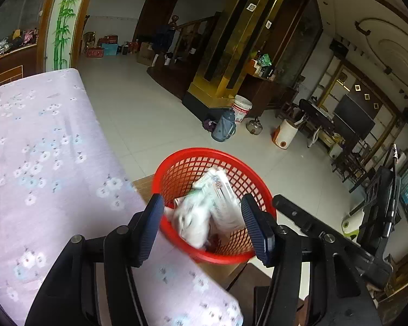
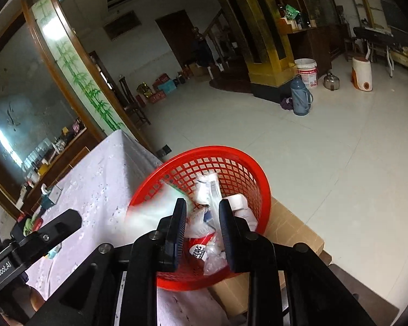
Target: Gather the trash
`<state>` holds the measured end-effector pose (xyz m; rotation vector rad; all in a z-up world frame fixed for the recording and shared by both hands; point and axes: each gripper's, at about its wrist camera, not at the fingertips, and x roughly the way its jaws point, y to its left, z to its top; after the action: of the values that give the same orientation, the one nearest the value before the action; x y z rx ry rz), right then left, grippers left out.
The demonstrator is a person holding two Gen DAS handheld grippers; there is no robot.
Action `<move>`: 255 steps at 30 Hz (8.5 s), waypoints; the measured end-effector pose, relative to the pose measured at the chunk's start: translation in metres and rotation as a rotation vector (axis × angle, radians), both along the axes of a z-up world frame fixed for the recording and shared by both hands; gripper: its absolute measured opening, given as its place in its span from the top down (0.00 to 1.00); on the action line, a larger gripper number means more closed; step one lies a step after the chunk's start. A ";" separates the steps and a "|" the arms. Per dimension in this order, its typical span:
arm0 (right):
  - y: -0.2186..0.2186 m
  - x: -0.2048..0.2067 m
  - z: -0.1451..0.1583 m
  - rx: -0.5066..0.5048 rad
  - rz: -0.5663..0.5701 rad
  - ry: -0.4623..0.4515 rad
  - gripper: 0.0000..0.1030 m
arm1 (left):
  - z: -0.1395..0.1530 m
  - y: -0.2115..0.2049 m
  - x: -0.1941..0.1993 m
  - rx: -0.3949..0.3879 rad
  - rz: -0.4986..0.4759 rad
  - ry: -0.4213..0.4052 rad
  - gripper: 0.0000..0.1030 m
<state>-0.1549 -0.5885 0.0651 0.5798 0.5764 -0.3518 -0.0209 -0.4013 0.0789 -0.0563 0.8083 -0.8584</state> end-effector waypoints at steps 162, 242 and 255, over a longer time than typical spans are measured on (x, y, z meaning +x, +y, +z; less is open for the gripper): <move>0.398 0.259 -0.025 -0.290 0.568 0.064 0.69 | -0.053 0.386 0.134 0.178 0.713 -0.067 0.57; 0.390 0.254 -0.016 -0.330 0.495 0.040 0.69 | -0.035 0.377 0.121 0.291 0.756 -0.235 0.57; 0.384 0.219 0.010 -0.351 0.445 0.007 0.68 | -0.030 0.377 0.120 0.282 0.757 -0.247 0.57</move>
<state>0.0637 -0.2048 0.0753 0.1041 0.6155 -0.0293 0.0989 -0.0243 0.0491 -0.0038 0.5959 -0.0302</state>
